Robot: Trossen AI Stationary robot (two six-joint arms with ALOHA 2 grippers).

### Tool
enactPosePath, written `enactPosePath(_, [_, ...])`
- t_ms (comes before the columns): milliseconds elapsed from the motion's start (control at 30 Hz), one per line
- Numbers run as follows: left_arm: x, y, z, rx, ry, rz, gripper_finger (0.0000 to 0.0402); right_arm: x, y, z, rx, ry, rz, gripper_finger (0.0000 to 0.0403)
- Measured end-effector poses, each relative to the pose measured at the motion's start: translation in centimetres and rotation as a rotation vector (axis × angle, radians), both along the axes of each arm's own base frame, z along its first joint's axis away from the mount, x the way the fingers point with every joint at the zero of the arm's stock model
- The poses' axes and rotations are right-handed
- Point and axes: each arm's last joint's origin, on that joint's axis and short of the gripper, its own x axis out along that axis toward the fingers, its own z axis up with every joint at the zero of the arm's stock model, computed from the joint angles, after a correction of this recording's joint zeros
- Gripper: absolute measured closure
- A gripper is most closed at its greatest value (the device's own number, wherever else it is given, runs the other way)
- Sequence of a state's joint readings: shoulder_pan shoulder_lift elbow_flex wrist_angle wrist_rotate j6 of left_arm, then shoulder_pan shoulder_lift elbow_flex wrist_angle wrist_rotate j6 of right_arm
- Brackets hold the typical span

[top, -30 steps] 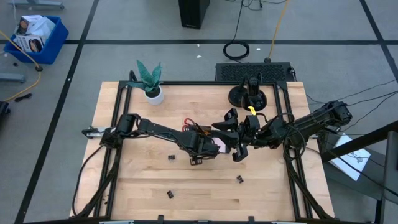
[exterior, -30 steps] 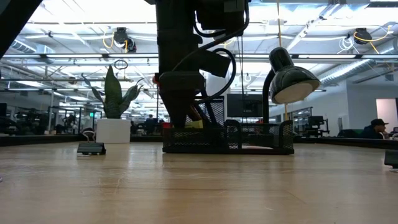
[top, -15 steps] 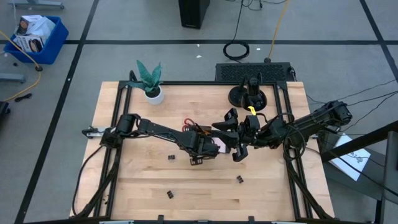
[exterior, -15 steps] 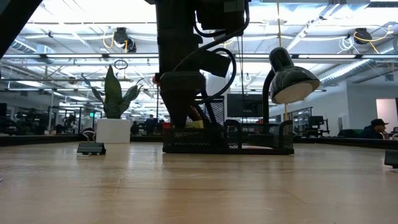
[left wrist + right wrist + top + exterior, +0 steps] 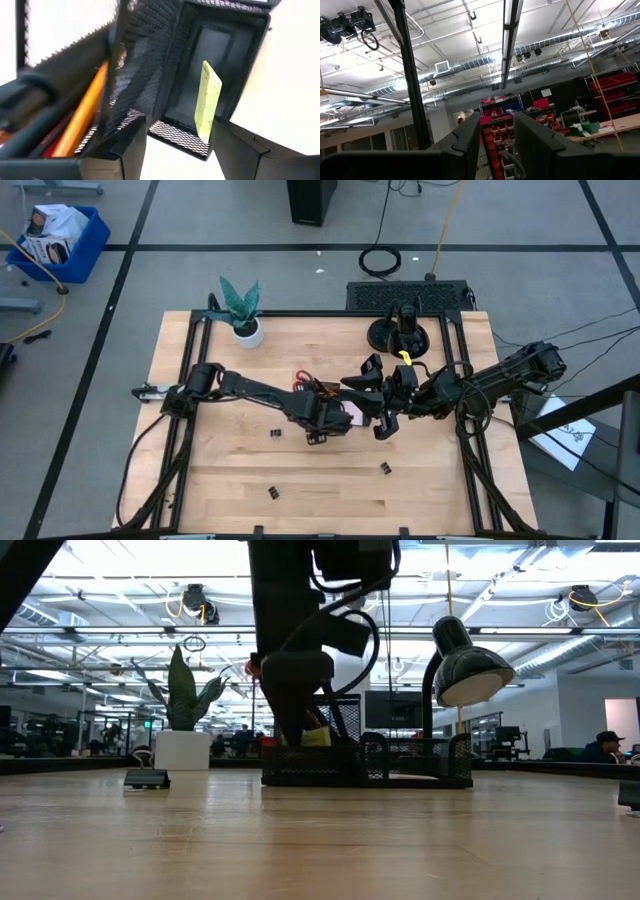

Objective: Pick and place office supplies into organizer
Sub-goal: Put the green eraser into the desk organizer

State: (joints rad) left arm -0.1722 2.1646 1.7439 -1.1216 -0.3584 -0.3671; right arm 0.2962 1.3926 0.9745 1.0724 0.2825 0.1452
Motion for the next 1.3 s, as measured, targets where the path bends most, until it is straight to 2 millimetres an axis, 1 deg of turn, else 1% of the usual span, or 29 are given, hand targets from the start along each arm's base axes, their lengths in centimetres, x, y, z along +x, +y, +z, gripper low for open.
enactPosePath(200, [-0.4, 0.1, 1.5, 0.029, -0.038, 0.001, 0.0192, 0.0, 0.0, 0.0, 0.000, 0.000, 0.000, 0.0293])
enactPosePath(267, [-0.3, 0.1, 1.7, 0.034, -0.042, -0.020, 0.0192, 0.0, 0.0, 0.0, 0.001, -0.001, 0.000, 0.0293])
enactPosePath(500, [-0.2, 0.1, 1.7, 0.035, -0.039, -0.061, 0.0192, -0.1, 0.2, 0.1, 0.003, -0.008, 0.008, 0.0293])
enactPosePath(600, [-0.2, 0.1, 1.7, 0.028, -0.038, -0.063, 0.0192, -0.2, 0.4, 0.1, 0.001, -0.008, 0.013, 0.0293])
enactPosePath(733, [-0.2, -0.1, 1.6, -0.025, -0.035, -0.057, 0.0192, -0.2, 0.4, 0.1, 0.000, -0.008, 0.012, 0.0293])
enactPosePath(900, [-0.2, 0.0, 1.6, -0.020, -0.034, -0.057, 0.0192, -0.2, 0.6, 0.1, -0.003, -0.011, 0.016, 0.0293])
enactPosePath(1300, [-0.2, 0.0, 1.6, -0.018, -0.016, -0.101, 0.0192, -0.7, 2.4, 0.0, -0.095, 0.007, 0.026, 0.0293])
